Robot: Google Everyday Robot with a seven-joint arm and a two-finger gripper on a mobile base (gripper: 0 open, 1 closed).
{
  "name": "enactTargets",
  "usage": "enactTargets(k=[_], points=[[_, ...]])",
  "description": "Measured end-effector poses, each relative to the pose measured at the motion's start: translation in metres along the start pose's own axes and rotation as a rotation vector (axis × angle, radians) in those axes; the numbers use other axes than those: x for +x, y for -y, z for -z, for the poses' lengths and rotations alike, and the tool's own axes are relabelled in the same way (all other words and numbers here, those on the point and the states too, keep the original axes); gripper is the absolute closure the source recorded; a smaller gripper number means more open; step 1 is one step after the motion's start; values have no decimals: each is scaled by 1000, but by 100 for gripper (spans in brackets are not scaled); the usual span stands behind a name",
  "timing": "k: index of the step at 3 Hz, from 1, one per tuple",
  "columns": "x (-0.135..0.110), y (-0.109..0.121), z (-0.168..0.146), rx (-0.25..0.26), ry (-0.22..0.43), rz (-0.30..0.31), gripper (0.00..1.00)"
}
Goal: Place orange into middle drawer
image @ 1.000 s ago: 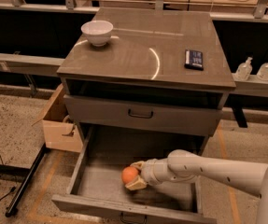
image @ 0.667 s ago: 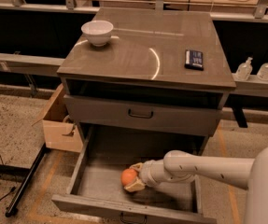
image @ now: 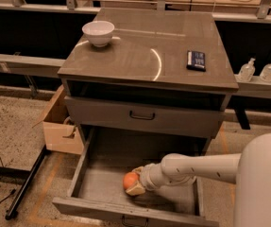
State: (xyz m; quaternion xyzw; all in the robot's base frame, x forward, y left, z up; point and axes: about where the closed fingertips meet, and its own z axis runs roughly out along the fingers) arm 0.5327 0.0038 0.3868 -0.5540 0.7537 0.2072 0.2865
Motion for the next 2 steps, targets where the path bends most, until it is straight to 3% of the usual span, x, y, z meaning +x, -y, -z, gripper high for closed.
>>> enactTargets(k=[1, 2], points=[[2, -2, 3, 19, -19, -16, 5], [1, -2, 13, 46, -17, -36, 0]])
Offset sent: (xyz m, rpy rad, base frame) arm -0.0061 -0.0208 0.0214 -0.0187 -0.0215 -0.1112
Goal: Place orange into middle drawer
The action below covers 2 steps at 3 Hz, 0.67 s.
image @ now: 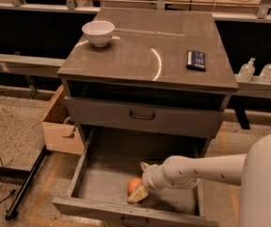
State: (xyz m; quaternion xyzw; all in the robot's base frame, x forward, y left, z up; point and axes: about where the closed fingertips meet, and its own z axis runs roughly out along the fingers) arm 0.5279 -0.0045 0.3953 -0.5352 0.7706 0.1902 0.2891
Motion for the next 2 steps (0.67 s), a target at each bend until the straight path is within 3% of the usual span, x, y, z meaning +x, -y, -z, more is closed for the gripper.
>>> enactTargets(k=[2], points=[[11, 12, 60, 131, -16, -57, 42]])
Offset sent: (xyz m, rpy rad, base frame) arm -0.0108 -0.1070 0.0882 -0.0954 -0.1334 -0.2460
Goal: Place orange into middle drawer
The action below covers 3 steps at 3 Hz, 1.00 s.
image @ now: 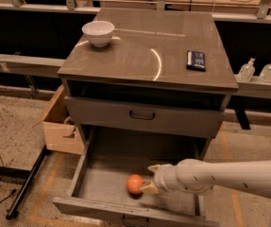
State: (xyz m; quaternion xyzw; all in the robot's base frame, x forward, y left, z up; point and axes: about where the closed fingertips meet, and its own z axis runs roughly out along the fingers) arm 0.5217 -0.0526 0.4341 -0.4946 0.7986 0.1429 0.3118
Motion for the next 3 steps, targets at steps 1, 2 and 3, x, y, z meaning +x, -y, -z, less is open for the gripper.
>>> enactTargets(k=[1, 2, 3], points=[[12, 20, 51, 99, -45, 3, 65], [25, 44, 103, 180, -110, 20, 89], [26, 50, 110, 196, -115, 20, 100]])
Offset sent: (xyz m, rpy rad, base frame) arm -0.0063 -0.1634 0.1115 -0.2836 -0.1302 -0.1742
